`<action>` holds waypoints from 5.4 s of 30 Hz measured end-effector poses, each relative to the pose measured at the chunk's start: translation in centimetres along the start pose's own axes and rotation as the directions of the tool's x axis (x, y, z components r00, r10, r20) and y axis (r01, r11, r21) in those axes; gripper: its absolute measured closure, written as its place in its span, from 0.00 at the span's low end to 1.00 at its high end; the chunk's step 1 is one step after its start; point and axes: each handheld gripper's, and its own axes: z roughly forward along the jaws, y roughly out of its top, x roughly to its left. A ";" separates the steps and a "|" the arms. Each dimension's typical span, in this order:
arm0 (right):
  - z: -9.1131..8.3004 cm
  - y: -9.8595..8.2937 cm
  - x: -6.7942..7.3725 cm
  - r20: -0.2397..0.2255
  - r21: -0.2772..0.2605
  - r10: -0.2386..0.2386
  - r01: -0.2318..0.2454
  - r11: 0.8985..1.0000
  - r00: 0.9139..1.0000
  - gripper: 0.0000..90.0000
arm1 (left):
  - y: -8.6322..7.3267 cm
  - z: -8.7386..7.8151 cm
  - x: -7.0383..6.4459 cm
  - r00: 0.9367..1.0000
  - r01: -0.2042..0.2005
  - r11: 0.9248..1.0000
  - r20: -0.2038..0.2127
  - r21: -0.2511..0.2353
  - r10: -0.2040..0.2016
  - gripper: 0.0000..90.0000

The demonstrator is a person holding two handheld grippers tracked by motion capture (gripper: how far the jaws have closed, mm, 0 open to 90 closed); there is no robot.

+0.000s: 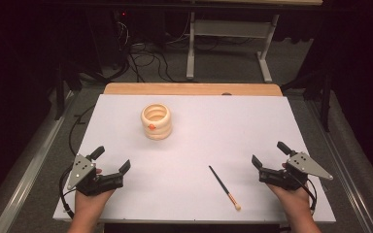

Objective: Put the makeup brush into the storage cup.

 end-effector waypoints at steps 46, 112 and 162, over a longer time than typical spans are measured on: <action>-0.5 0.2 0.0 -0.024 -0.044 -0.003 0.002 0.999 1.000 0.04 | 0.1 -0.1 -0.2 1.000 -0.011 1.000 0.012 -0.018 0.011 0.02; 1.6 -1.0 -0.2 0.031 0.389 -0.031 0.017 0.921 0.999 0.04 | -1.5 2.4 -0.1 1.000 0.012 0.973 -0.006 0.228 -0.011 0.06; 6.1 2.2 1.9 -0.162 0.833 -0.129 0.206 0.513 0.978 0.04 | -0.8 1.0 -0.3 0.998 -0.055 0.993 0.034 0.108 0.051 0.01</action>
